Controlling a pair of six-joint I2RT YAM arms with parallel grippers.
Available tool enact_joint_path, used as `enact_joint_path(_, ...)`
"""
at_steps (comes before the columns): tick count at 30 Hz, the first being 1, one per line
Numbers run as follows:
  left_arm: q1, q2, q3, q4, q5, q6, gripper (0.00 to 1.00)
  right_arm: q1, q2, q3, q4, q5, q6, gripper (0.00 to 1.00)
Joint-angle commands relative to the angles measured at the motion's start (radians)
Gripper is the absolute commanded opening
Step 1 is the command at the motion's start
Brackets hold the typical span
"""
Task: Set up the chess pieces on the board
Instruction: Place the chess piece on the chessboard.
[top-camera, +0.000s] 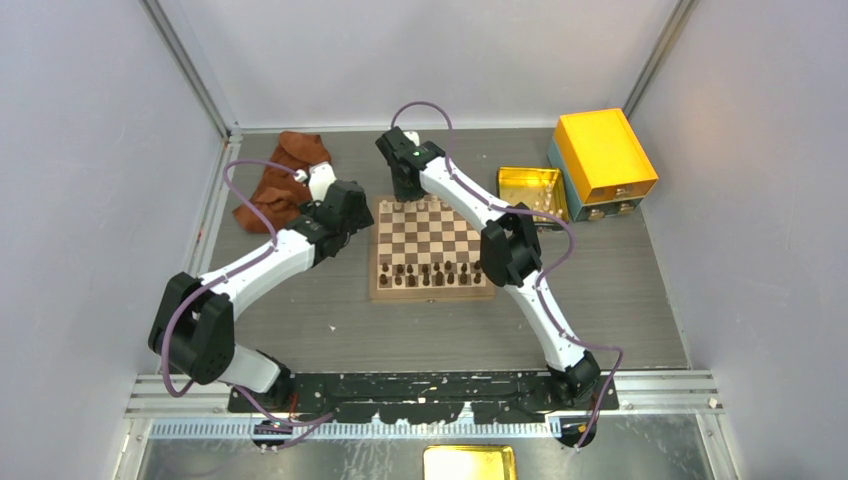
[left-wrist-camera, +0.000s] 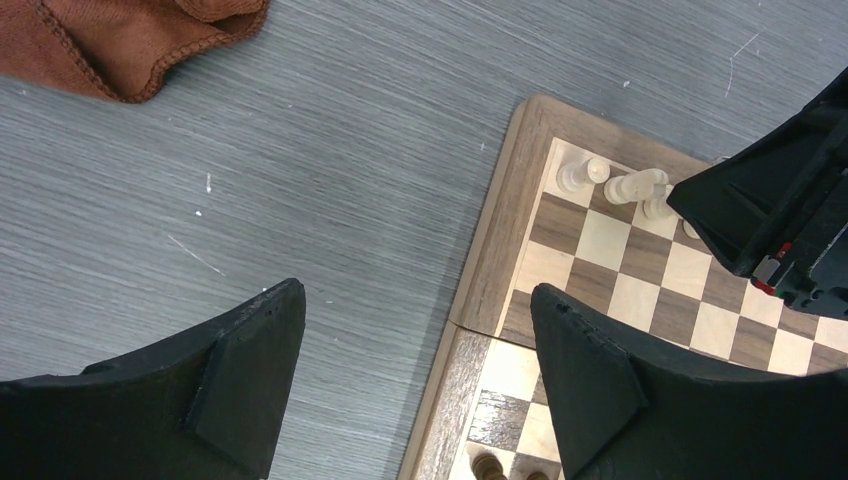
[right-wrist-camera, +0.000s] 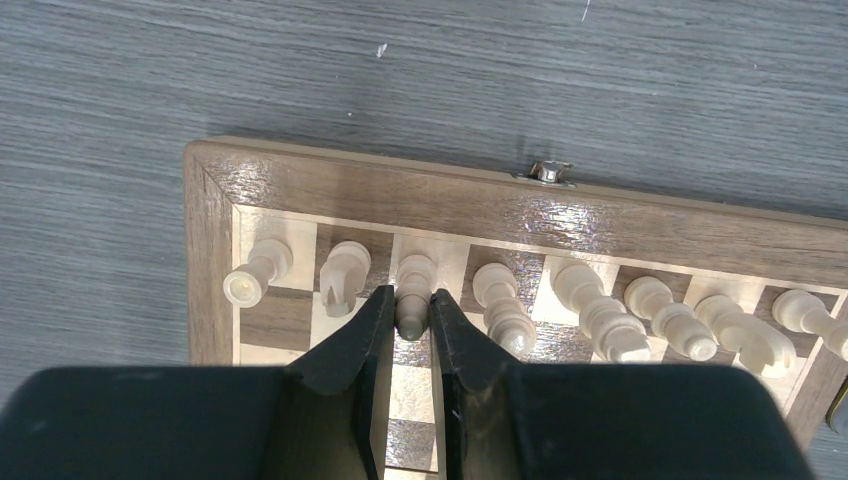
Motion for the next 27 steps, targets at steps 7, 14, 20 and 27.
enact_joint_path(7,0.009,0.001,0.019,0.057,-0.009,-0.009,0.84,-0.003,0.002,0.014,0.015,-0.004,0.008,0.04)
enact_joint_path(14,0.011,0.003,0.019,0.058,-0.006,-0.01,0.84,-0.003,0.003,0.011,0.015,-0.004,0.01,0.1)
enact_joint_path(20,0.011,0.003,0.017,0.058,-0.005,-0.01,0.84,-0.002,-0.001,0.012,0.016,-0.005,0.008,0.18)
enact_joint_path(27,0.011,0.006,0.023,0.056,-0.004,-0.009,0.84,-0.003,-0.009,0.017,0.018,-0.005,0.001,0.25)
